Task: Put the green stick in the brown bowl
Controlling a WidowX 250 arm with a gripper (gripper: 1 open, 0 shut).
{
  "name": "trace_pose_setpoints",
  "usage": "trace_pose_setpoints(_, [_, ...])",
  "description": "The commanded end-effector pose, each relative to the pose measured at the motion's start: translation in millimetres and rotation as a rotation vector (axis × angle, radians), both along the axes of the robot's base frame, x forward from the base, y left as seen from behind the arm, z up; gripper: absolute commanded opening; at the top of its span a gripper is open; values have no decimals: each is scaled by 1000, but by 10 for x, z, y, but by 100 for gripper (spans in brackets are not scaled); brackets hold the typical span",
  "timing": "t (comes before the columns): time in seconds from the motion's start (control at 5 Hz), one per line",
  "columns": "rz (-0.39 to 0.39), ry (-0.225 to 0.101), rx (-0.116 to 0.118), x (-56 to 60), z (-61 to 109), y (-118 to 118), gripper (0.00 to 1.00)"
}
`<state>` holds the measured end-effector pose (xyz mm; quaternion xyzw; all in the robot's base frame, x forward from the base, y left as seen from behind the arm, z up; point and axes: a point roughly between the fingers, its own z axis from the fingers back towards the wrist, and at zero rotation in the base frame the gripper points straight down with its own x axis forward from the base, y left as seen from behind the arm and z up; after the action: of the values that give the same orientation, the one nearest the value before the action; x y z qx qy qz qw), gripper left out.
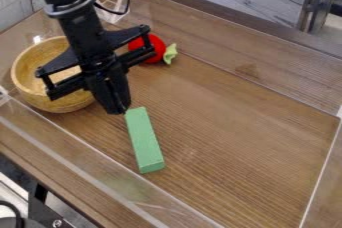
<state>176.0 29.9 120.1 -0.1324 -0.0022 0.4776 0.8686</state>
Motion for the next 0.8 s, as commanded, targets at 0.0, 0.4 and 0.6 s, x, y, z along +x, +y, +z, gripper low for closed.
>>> trace_pose_setpoints(0.0, [1,-32,5,-1,26,142,0])
trace_pose_setpoints(0.4, [132,-42,0,80,91,38,0])
trace_pose_setpoints(0.6, [140,-43,-2,38,102,124,0])
